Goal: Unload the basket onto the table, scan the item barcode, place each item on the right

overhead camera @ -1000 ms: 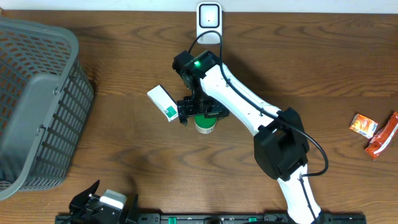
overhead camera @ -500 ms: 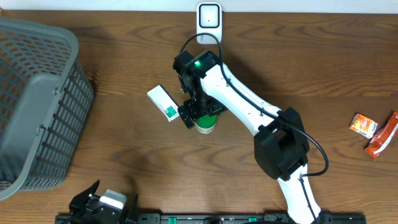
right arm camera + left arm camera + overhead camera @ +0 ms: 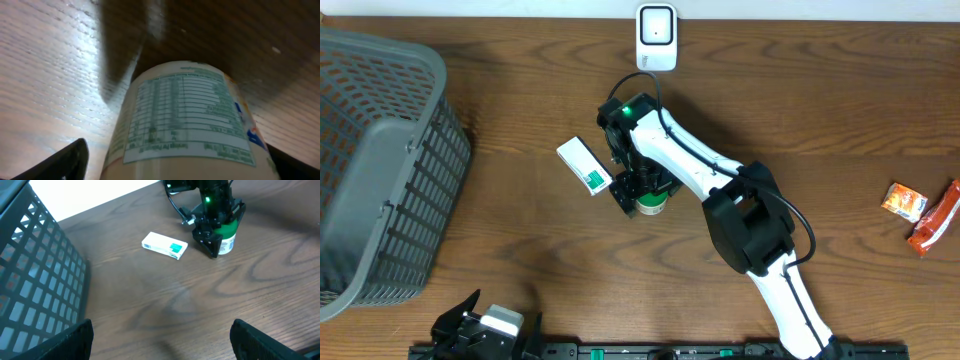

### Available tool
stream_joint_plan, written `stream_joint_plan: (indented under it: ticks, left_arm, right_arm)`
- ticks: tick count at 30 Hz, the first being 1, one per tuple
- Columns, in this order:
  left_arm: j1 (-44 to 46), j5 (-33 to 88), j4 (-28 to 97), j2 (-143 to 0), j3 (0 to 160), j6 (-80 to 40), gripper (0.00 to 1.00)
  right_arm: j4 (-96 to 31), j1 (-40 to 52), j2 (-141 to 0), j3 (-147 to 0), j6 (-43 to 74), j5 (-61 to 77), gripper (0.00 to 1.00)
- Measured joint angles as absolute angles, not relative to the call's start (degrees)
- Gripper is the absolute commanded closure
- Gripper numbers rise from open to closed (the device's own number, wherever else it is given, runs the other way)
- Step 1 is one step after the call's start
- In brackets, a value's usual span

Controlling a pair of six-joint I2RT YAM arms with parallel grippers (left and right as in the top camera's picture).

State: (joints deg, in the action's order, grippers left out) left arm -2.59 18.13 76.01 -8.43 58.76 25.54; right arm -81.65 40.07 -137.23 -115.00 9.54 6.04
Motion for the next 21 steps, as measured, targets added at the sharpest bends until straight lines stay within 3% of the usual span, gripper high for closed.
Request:
stream_joint_plan:
  ticks: [7,21]
  left_arm:
    - [-2.6,18.1,76.0,-8.4,58.8,25.5,0.14]
    - [-2.6,18.1,76.0,-8.4,58.8,25.5,0.14]
  right_arm:
    - [-79.5,40.1,-137.2,-115.0,9.6,5.5,0.29]
    - [-78.6,40.1,-138.1,-117.5,12.9,5.3,0.39]
